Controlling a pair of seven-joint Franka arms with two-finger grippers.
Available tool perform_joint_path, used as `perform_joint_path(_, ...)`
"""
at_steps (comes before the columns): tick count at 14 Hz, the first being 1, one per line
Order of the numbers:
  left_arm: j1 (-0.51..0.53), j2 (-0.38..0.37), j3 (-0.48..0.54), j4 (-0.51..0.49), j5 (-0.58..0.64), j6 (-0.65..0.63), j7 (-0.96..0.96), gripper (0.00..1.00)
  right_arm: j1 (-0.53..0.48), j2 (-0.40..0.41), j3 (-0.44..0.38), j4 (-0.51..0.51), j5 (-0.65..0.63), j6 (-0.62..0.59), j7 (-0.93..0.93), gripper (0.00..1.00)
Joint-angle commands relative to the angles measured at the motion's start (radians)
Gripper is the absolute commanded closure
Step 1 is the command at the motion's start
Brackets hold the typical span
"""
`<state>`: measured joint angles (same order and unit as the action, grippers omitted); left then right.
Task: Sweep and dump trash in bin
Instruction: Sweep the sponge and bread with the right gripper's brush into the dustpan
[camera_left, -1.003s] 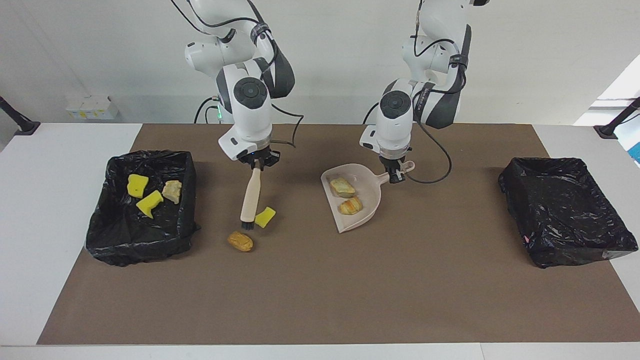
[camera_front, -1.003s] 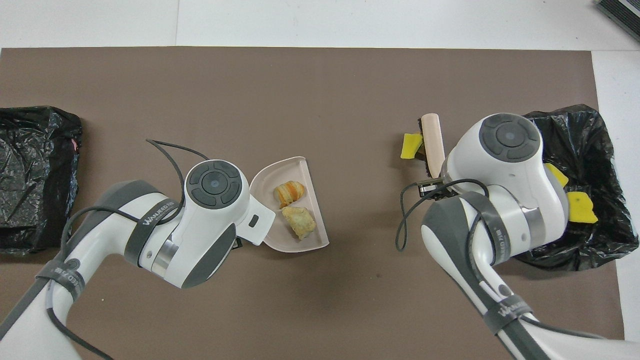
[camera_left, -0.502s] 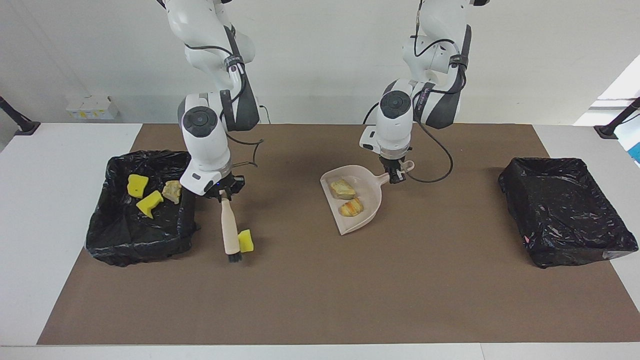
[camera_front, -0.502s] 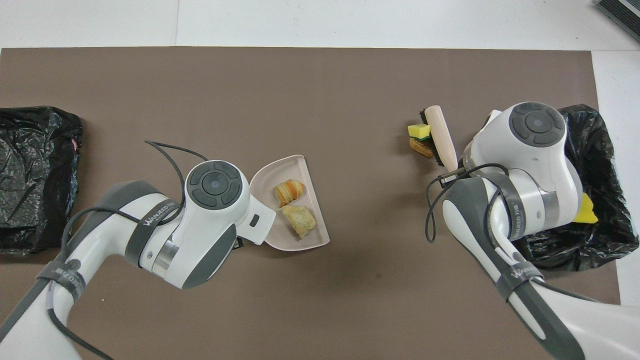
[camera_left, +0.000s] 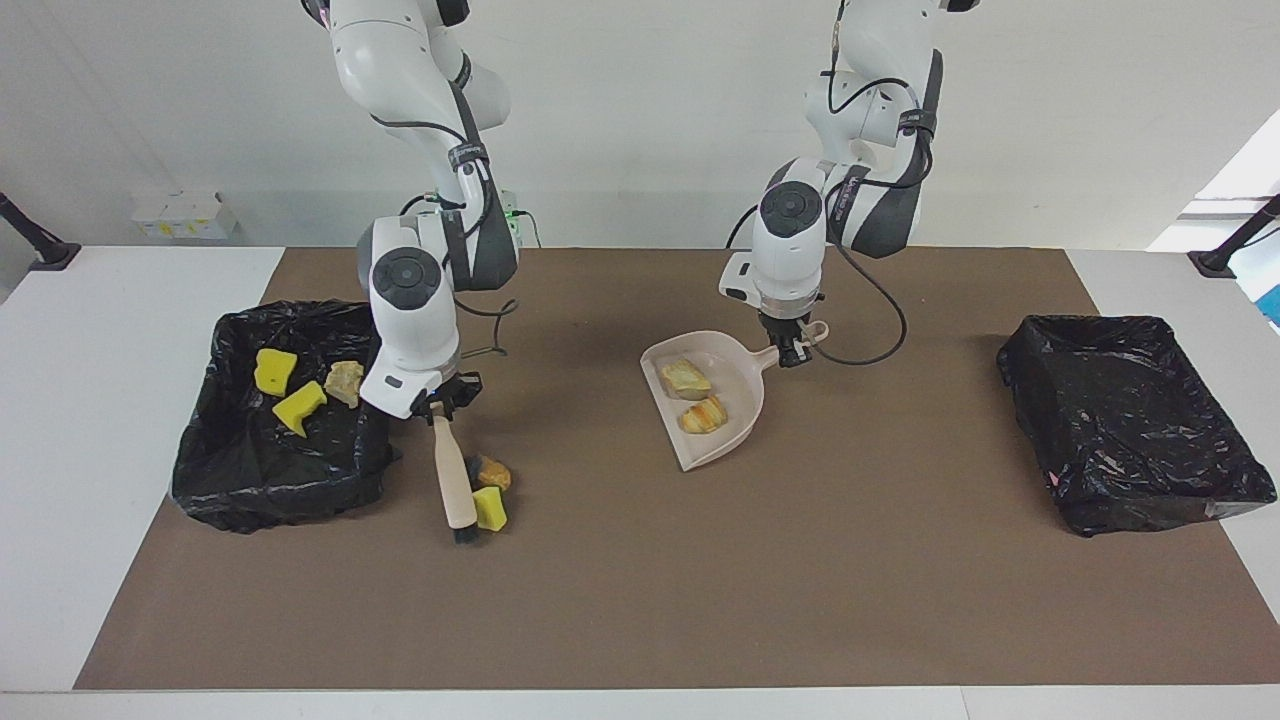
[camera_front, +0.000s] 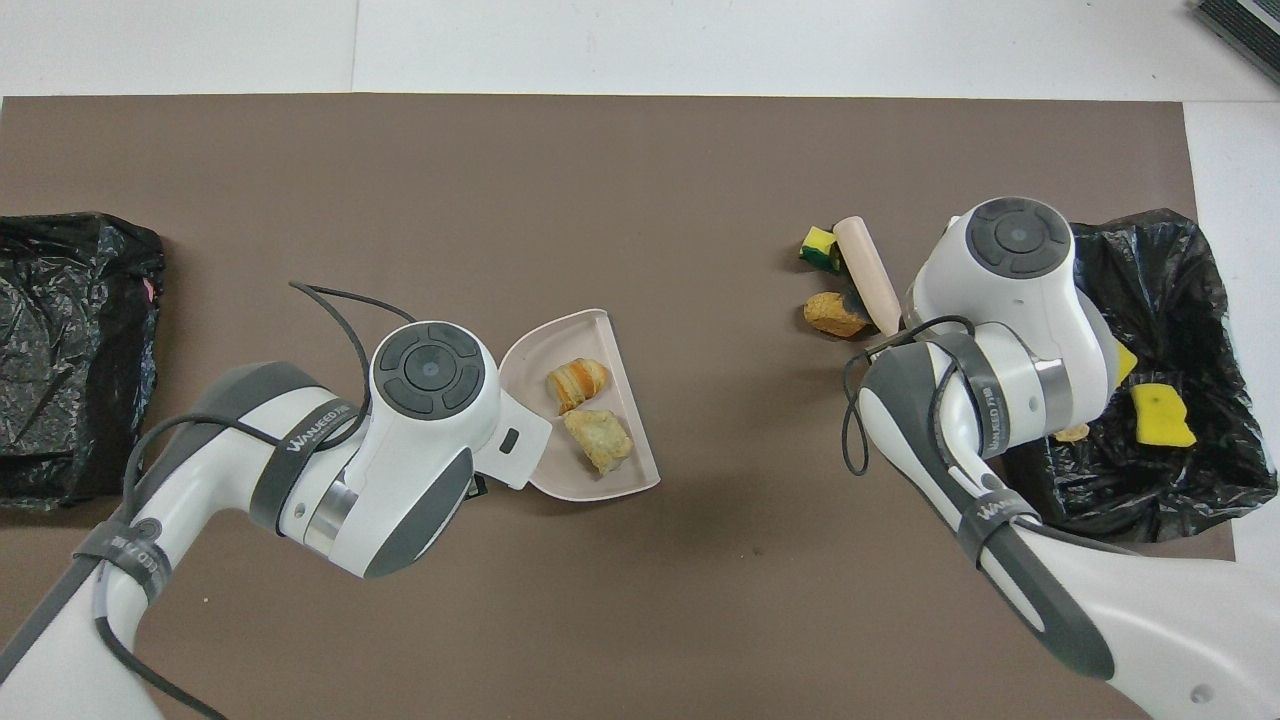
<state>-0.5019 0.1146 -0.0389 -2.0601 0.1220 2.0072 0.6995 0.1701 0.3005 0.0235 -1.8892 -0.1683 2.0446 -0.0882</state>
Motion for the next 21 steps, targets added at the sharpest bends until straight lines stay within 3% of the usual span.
perform_joint_path(1,0.009,-0.029,-0.003,-0.038,0.016,0.031,-0.032,1.00,0.047,0.000,0.027,0.010,0.094,-0.056,-0.018,1.00)
perform_joint_path(6,0.009,-0.029,-0.003,-0.040,0.016,0.030,-0.032,1.00,0.181,0.002,0.029,-0.004,0.237,-0.064,0.105,1.00)
perform_joint_path(13,0.009,-0.029,-0.003,-0.040,0.016,0.033,-0.032,1.00,0.347,-0.007,0.030,-0.019,0.663,-0.008,0.188,1.00)
perform_joint_path(17,0.029,-0.027,-0.004,-0.041,0.008,0.044,-0.012,1.00,0.358,-0.030,0.021,-0.018,0.670,-0.095,0.188,1.00)
perform_joint_path(21,0.051,-0.023,-0.004,-0.041,0.005,0.061,0.035,1.00,0.296,-0.150,0.016,-0.014,0.624,-0.265,0.192,1.00)
